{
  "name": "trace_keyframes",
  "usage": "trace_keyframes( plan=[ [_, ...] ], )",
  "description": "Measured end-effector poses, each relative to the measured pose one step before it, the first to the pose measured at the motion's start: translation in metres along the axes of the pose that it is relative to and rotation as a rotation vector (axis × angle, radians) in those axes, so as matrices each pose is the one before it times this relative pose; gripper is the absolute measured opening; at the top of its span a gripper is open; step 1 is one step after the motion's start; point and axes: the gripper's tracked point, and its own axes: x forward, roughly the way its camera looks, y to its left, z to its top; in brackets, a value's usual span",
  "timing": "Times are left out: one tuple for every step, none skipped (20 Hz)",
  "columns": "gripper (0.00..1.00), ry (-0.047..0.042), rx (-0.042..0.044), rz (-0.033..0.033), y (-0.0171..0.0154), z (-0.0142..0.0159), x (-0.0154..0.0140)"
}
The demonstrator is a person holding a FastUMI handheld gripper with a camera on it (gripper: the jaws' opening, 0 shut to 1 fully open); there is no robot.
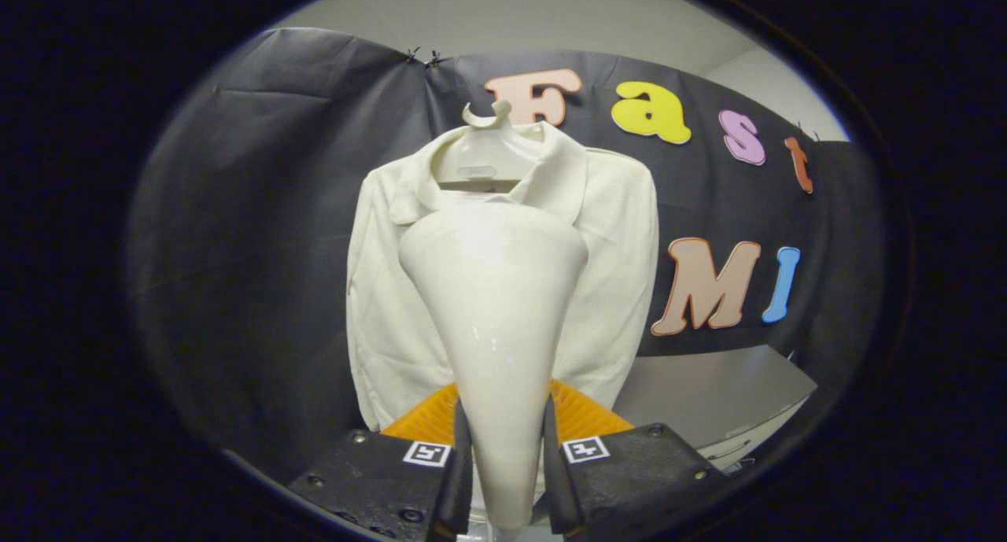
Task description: Iron the clothes twice with a garment steamer, once on the left side and once on the right side.
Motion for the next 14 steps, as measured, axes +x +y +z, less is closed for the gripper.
trace_keyframes(
  plan=[
    [0.37,0.00034,0.00262,-0.01072,-0.00754,0.00808,0.00260],
    [0.38,0.00614,-0.00331,-0.01125,-0.00883,0.00897,0.00476],
    [0.38,0.00197,-0.00311,-0.01450,-0.01065,0.00854,0.00696],
    [0.38,0.01726,0.00129,-0.01242,-0.00712,0.00586,0.00572],
    [0.38,0.01068,0.00496,-0.01052,-0.00649,0.00438,0.00738],
    [0.38,0.00767,0.00960,-0.01405,-0.00489,0.00373,0.00531],
    [0.38,0.01026,0.00838,-0.00965,-0.00416,0.00329,0.00598],
    [0.38,0.00252,0.01004,-0.00683,-0.00257,0.00400,0.00488],
    [0.38,0.00660,0.01047,-0.00707,-0.00178,0.00226,0.00445],
    [0.38,-0.00078,0.01140,-0.00988,-0.00220,0.00148,0.00324],
    [0.38,0.00171,0.01257,-0.00704,-0.00167,0.00292,0.00315],
    [0.38,0.00081,0.00745,-0.00344,0.00054,0.00091,0.00294],
    [0.38,0.00186,0.00176,-0.00477,0.00208,-0.00099,0.00130],
    [0.38,0.00430,0.00023,-0.00641,0.00028,-0.00109,0.00120]
  ],
)
